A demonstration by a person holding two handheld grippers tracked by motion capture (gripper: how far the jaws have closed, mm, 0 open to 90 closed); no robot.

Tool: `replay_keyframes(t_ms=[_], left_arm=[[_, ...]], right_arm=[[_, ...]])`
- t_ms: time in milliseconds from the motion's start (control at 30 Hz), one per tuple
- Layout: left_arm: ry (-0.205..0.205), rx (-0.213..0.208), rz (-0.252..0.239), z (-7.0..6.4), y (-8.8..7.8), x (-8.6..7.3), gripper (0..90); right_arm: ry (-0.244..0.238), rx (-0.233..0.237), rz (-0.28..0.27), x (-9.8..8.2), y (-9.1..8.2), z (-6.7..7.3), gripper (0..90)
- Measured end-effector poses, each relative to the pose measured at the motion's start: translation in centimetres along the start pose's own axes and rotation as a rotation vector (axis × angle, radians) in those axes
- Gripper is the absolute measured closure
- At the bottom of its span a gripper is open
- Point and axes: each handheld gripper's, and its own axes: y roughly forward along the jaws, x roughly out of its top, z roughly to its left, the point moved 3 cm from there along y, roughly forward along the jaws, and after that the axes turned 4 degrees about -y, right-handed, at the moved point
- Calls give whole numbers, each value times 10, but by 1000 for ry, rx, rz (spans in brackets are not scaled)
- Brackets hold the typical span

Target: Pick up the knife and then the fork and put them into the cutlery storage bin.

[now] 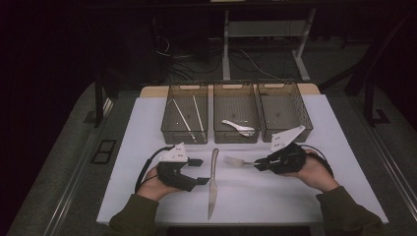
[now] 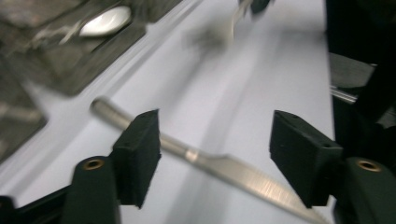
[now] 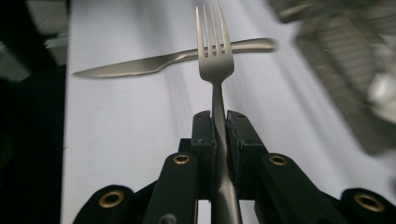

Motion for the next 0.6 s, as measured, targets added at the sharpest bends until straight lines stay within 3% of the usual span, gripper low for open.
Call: replay_keyframes(t_ms=[133,200,467,600], left_arm=[[-41,34,-15,2,-3,-16,184],[-56,59,-21,2,-6,-21,138],[-111,112,-68,4,-12,-30,1],[-120,125,-86,5,-13,-30,0]], right_arm=[[76,-58,-49,-4,-22,-19,820],[113,-115,-66,-6,-32,-29,820],[245,-287,-120,-12,-67,-68,819],[316,-360,-136,-14,-75,-90,819]])
